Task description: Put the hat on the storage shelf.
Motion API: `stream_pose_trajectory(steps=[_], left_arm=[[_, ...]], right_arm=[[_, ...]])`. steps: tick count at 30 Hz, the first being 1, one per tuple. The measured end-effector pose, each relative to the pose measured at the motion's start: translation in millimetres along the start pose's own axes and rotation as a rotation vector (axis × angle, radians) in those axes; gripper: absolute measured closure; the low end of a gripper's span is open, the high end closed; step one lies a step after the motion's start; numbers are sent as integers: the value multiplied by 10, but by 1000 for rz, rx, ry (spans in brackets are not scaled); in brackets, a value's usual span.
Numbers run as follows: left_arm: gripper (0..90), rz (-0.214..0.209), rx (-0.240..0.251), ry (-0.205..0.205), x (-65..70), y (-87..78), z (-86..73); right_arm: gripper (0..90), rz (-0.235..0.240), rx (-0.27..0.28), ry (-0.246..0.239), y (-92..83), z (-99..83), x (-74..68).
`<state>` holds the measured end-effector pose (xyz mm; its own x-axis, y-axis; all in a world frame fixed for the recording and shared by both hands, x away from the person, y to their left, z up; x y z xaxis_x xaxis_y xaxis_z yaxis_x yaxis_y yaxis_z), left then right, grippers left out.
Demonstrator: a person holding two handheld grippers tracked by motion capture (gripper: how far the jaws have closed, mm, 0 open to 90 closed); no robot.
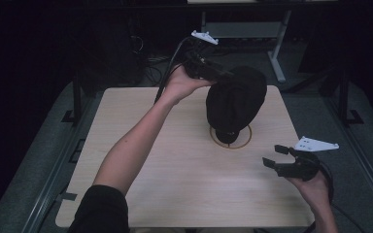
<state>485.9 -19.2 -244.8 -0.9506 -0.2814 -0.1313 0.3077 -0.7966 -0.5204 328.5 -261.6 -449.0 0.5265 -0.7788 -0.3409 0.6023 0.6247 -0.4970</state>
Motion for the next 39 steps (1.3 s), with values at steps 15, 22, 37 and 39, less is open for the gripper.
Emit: stream_pose_trajectory(steps=[15,22,37,39], left_arm=[[399,23,16,-33,69,-245,-326],[386,34,10,-33,97,-327,-473],[372,67,34,-48,188,-613,-834],[371,73,36,-56,210,-641,-875]], right_arm=[[243,-12,-7,-4,20,-14,-27],[238,-21,-17,-4,28,-38,-21],[231,-33,-40,-14,59,-64,-42],[230,-34,-43,-16,62,-67,-45]])
Point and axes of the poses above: each handheld gripper's, and its own axes: y roughly forward along the jaws, z roughly out of its top, x roughly to its right, the point moved 6 cm from there along y, roughly forward along the jaws, and after that the axes turned 15 degrees about y, right-handed, at the moved point
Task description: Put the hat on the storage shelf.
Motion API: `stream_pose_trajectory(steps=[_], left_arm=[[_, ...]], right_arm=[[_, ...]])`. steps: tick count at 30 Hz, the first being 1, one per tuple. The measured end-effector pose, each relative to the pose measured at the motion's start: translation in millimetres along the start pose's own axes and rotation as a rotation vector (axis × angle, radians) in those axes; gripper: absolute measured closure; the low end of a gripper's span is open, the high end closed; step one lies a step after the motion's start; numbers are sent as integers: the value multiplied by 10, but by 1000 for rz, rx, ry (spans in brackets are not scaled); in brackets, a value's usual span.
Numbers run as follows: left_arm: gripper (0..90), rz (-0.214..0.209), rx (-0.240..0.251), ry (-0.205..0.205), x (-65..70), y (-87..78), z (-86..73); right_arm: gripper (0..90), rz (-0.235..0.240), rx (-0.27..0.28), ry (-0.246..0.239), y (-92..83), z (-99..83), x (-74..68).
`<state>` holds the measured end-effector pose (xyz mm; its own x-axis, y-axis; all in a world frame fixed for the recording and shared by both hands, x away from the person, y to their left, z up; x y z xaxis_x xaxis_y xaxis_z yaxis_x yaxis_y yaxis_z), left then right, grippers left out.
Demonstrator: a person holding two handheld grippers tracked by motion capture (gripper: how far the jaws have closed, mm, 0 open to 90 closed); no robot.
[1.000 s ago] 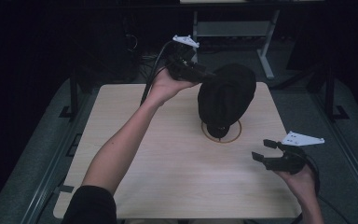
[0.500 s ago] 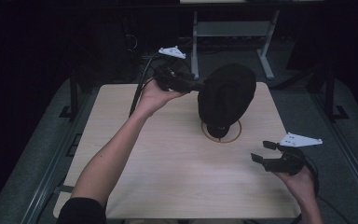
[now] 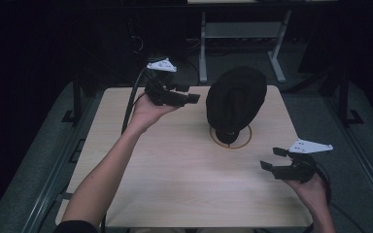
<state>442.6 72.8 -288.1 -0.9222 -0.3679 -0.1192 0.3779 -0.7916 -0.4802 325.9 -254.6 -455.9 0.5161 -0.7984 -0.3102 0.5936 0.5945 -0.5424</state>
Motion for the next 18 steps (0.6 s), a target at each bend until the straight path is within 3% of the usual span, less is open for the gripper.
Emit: stream_pose_trajectory(steps=[18], left_arm=[[336,38,6,-10,124,-265,-364]], right_arm=[[227,-5,-6,4,8,-23,17]])
Point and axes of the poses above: each handheld gripper's, and its own axes: y roughly forward along the jaws, z roughly out of its top, x roughly to its right, the point moved 6 cm from there along y, roughly forward along the jaws, and after that the axes turned 15 degrees about y, right-handed, at the moved point
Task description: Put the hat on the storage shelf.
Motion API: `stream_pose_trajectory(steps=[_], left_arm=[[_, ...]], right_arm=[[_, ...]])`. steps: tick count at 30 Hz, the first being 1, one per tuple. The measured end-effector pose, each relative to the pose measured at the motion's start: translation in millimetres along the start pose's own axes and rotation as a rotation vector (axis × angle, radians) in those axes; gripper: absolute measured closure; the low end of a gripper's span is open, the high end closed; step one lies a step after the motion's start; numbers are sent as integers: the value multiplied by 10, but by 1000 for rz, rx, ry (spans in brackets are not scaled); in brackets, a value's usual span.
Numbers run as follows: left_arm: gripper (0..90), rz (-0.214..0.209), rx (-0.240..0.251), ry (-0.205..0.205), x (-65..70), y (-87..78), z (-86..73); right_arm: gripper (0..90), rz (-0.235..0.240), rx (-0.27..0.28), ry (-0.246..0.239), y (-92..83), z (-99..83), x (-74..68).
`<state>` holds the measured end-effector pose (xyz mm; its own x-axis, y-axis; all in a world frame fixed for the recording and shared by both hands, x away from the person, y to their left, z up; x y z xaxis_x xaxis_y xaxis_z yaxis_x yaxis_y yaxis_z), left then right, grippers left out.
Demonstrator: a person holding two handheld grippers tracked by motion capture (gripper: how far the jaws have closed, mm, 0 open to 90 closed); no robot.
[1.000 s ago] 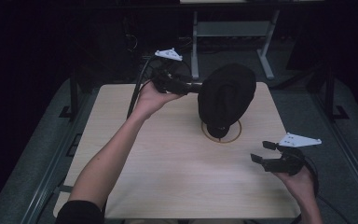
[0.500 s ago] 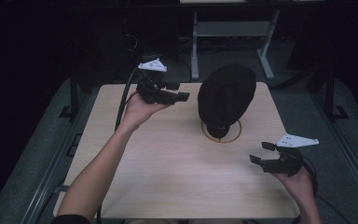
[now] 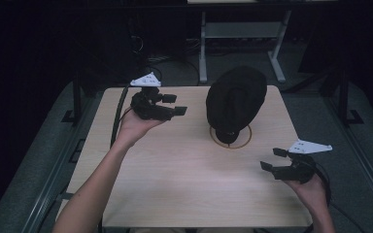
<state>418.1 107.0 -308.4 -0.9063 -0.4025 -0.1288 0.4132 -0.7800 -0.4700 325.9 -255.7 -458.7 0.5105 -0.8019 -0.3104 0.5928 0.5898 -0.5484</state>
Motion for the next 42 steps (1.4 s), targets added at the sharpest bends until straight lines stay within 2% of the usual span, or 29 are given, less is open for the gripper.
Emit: stream_pose_trajectory(steps=[9,22,28,34,42], left_arm=[[318,10,2,-18,96,-111,-171],[284,35,-22,-33,212,-212,-444],[283,39,-12,-71,260,-248,-605],[282,48,-24,-68,304,-284,-699],[278,60,-14,-96,455,-324,-916]], right_arm=[[226,1,-6,-4,16,-6,-6],[225,-2,-17,-8,40,-19,-16],[225,-2,-18,-7,41,-27,-23],[223,-1,-16,-6,27,-42,-33],[219,-5,-17,1,25,-90,-70]])
Point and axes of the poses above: each handheld gripper's, and its own axes: y roughly forward along the jaws, z roughly out of its top, x roughly to its right, the point moved 6 cm from there along y, roughly forward along the jaws, and after that the axes turned 15 degrees about y, right-handed, at the moved point
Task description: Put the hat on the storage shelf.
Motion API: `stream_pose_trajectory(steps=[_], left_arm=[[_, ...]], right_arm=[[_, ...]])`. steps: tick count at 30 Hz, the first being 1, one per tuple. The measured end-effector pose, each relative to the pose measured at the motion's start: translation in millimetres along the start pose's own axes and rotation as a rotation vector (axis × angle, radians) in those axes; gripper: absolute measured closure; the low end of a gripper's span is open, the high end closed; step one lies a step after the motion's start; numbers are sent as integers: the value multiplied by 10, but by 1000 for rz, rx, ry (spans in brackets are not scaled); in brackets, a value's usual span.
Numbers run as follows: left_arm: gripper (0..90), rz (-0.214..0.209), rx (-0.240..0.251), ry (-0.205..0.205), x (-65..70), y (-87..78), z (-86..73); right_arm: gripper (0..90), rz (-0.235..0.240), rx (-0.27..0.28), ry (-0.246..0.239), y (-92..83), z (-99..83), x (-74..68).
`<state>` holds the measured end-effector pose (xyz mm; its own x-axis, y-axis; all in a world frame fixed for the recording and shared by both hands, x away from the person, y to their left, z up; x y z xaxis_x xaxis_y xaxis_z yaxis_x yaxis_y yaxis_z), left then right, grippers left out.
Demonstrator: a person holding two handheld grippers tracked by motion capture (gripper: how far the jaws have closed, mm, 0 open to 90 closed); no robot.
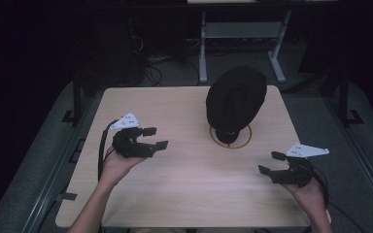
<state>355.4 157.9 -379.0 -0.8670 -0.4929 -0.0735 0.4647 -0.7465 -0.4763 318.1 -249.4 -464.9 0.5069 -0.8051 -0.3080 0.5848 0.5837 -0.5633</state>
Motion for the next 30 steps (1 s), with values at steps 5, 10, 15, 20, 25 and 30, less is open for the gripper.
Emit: stream_pose_trajectory(steps=[5,10,15,20,25,30], left_arm=[[278,13,-7,-9,63,-23,-169],[277,34,-18,-26,81,-65,-345],[264,57,-26,-48,64,-120,-507],[259,104,-50,-47,55,-158,-738],[256,128,-114,-53,-1,-158,-985],[249,166,-152,-50,-86,-180,-1063]], right_arm=[[216,0,-10,0,11,-30,-54],[216,4,-22,-9,30,-72,-124],[211,4,-26,-10,50,-70,-172],[211,9,-36,-17,89,-84,-191],[211,17,-42,-26,125,-86,-220],[211,22,-37,-47,146,-73,-265]])
Point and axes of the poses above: each handheld gripper's, and its own axes: y roughly forward along the jaws, z roughly out of its top, x roughly to its right, the point moved 6 cm from there along y, roughly forward along the jaws, and after that the axes turned 15 degrees about y, right-handed, at the moved point
